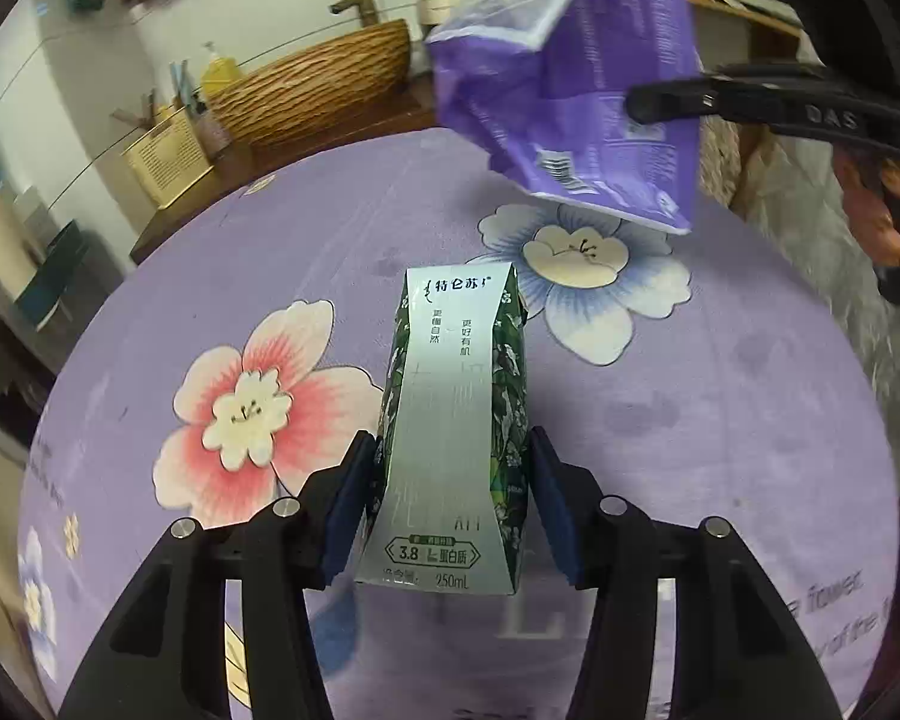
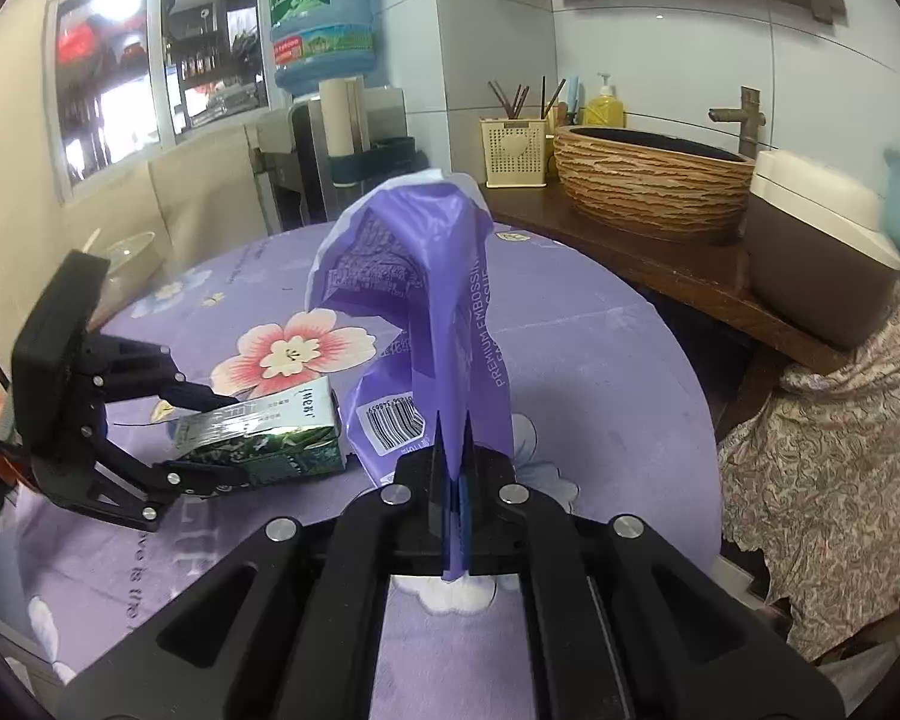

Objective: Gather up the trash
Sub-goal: 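Carry the milk carton and purple bag over the bin and open both tools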

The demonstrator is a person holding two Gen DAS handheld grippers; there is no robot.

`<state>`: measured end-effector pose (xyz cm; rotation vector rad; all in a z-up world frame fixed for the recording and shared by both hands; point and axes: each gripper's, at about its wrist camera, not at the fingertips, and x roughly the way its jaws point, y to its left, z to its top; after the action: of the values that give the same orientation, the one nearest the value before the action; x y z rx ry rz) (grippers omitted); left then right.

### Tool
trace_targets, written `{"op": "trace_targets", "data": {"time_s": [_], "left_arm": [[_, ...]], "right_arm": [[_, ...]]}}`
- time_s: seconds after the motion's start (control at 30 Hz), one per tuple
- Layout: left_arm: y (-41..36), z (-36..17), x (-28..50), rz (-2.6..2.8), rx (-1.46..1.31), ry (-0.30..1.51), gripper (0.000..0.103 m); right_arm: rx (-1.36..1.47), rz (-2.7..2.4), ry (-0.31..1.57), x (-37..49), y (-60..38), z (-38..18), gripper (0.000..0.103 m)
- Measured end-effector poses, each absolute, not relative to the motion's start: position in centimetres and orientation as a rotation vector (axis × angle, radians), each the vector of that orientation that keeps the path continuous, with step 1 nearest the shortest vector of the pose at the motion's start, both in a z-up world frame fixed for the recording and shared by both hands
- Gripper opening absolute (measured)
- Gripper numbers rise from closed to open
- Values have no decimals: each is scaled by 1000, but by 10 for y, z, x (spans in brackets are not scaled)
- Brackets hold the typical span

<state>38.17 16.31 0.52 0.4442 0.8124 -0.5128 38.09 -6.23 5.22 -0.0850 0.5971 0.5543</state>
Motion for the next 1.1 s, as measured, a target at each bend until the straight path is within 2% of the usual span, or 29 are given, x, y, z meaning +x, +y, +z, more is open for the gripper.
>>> {"op": "trace_targets", "data": {"time_s": [0.4,0.63,0.83,1.1], "left_arm": [[132,26,292,-524,148,678,51],[74,31,245,-587,97,610,51],[11,20,235,-654,38,605,51],[-62,-18,226,-686,-55,671,51]], "right_arm": [[-16,529,532,284,-140,56,2],[53,383,533,240,-215,36,2],[65,242,615,221,-269,-5,2],[102,137,788,232,-302,-99,2]]}}
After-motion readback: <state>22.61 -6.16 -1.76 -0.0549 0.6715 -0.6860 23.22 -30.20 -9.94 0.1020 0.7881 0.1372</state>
